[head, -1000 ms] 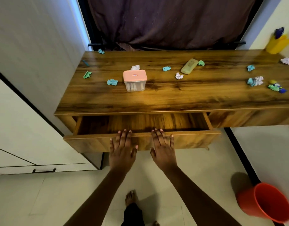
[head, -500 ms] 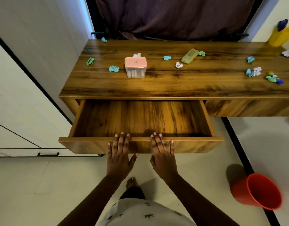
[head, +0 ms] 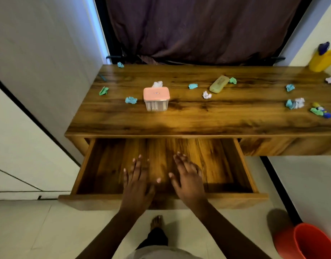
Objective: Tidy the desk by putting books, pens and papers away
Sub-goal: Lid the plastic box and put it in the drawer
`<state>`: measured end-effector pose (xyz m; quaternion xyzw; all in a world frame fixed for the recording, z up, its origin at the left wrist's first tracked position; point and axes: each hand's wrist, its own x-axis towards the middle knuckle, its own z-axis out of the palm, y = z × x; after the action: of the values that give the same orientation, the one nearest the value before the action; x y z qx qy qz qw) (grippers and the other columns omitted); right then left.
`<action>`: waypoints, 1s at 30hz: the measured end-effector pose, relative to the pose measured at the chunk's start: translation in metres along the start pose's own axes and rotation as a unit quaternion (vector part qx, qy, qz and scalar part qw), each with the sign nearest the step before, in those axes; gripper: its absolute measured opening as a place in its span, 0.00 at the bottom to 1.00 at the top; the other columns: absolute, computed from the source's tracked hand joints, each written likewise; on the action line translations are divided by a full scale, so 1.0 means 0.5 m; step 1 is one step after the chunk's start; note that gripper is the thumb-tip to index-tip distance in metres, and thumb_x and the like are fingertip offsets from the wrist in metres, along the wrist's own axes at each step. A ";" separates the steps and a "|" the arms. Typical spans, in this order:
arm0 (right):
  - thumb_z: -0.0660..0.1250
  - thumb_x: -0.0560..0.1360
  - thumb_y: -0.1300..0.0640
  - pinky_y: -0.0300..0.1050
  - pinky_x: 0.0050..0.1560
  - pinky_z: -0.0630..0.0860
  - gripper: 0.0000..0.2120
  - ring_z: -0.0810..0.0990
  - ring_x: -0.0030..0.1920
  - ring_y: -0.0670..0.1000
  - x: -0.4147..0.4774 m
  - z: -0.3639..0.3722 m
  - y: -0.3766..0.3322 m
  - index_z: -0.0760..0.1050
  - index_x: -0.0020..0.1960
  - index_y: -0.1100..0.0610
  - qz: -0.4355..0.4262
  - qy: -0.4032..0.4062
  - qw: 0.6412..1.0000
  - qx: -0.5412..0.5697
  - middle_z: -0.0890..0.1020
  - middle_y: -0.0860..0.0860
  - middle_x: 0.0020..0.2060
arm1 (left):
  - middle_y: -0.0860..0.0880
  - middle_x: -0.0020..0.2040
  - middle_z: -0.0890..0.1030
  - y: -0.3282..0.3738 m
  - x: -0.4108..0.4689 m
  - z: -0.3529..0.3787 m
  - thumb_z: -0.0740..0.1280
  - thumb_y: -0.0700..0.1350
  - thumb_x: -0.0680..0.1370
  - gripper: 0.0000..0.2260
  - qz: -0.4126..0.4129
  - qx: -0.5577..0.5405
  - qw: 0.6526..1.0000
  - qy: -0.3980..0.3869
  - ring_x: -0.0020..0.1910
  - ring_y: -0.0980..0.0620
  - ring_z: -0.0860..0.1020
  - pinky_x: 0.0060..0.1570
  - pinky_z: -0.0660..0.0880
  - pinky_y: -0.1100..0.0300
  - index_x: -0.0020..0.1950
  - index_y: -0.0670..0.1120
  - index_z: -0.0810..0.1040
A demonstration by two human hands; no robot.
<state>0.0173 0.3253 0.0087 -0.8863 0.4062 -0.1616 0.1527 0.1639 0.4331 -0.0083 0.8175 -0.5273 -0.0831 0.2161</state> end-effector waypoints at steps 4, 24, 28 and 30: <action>0.60 0.78 0.48 0.48 0.71 0.59 0.29 0.59 0.74 0.51 0.234 -0.055 -0.015 0.55 0.76 0.51 0.037 -0.004 0.997 0.069 0.60 0.49 0.74 | 0.52 0.78 0.44 0.015 0.219 -0.076 0.51 0.70 0.74 0.37 -0.057 -0.133 0.989 0.013 0.77 0.50 0.43 0.75 0.44 0.51 0.77 0.54 0.49; 0.63 0.78 0.50 0.49 0.56 0.74 0.20 0.74 0.59 0.51 0.514 -0.057 0.014 0.67 0.69 0.48 0.281 -0.051 0.809 0.513 0.76 0.50 0.63 | 0.49 0.64 0.76 0.032 0.550 -0.062 0.62 0.46 0.80 0.17 -0.259 -0.571 0.779 0.016 0.61 0.47 0.75 0.61 0.73 0.49 0.69 0.50 0.71; 0.64 0.77 0.51 0.47 0.57 0.73 0.20 0.75 0.59 0.50 0.400 -0.085 0.065 0.69 0.68 0.50 0.255 -0.028 0.816 0.517 0.77 0.50 0.61 | 0.52 0.63 0.74 0.118 0.416 -0.061 0.62 0.49 0.80 0.19 -0.226 -0.521 0.823 0.029 0.61 0.51 0.73 0.59 0.71 0.57 0.71 0.50 0.69; 0.65 0.77 0.53 0.47 0.60 0.73 0.19 0.76 0.58 0.48 0.340 -0.094 0.094 0.70 0.67 0.51 0.249 -0.018 0.818 0.518 0.78 0.50 0.61 | 0.55 0.60 0.72 0.168 0.349 -0.056 0.62 0.45 0.80 0.20 -0.179 -0.533 0.825 0.046 0.59 0.56 0.71 0.52 0.71 0.68 0.72 0.48 0.67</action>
<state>0.0716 0.1587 0.0599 -0.5477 0.4666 -0.2884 0.6318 0.1795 0.2543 0.0697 0.6579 -0.2341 -0.3508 0.6240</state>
